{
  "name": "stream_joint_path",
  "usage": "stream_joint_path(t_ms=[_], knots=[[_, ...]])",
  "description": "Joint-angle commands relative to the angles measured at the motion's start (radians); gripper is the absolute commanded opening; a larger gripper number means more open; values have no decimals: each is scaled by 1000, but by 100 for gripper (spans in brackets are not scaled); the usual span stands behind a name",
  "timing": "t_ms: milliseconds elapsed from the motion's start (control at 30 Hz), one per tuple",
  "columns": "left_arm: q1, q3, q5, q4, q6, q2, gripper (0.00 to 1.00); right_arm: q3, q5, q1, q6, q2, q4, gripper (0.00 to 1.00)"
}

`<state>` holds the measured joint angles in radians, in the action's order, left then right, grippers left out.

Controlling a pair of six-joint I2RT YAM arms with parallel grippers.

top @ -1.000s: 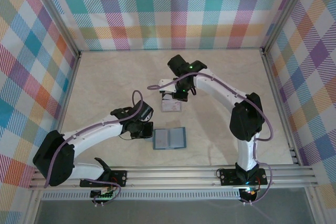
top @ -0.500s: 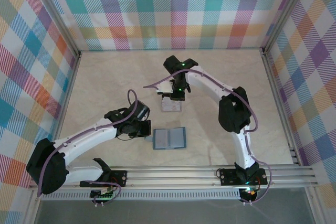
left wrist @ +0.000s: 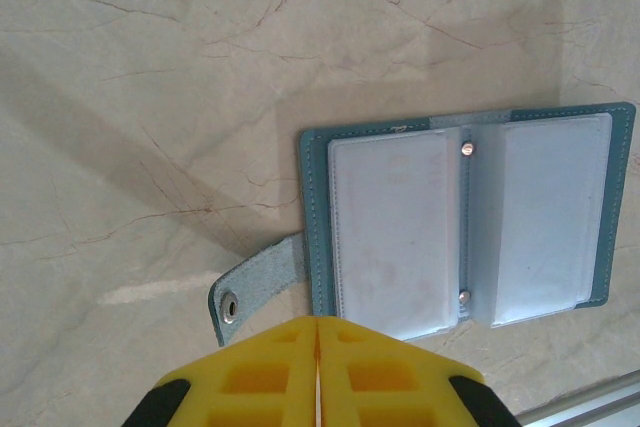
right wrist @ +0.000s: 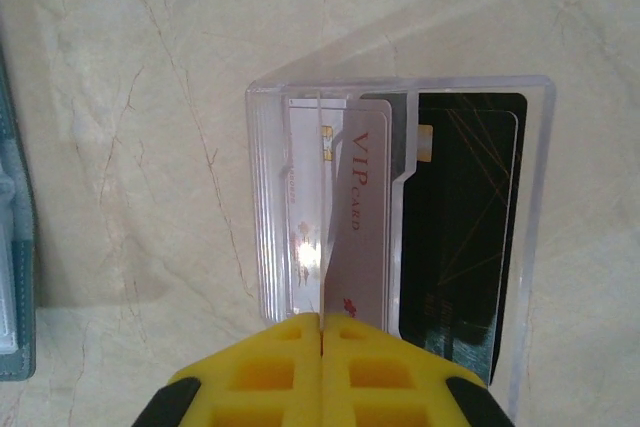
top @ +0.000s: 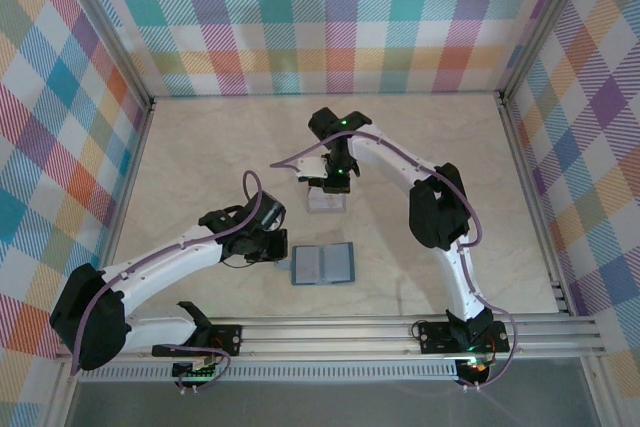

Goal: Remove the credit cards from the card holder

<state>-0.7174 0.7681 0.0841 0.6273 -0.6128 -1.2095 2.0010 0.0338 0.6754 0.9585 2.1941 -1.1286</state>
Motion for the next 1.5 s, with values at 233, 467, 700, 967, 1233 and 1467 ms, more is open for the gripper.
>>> stream_joint_path(t_ms=[233, 467, 700, 967, 1233, 1467], knots=[[10, 7, -17, 65, 20, 20, 9, 40, 42, 6, -13, 22, -59, 5], [9, -4, -20, 69, 12, 33, 9, 29, 31, 10, -26, 41, -64, 5], [9, 5, -9, 69, 19, 27, 9, 14, 41, 16, -46, 35, -79, 13], [9, 14, -15, 68, 36, 11, 11, -65, -109, 13, -74, -27, 129, 32], [9, 23, -14, 66, 38, 4, 11, -118, -52, 15, -142, -145, 183, 33], [17, 25, 49, 16, 17, -48, 12, -225, 123, 22, -563, -296, 241, 32]])
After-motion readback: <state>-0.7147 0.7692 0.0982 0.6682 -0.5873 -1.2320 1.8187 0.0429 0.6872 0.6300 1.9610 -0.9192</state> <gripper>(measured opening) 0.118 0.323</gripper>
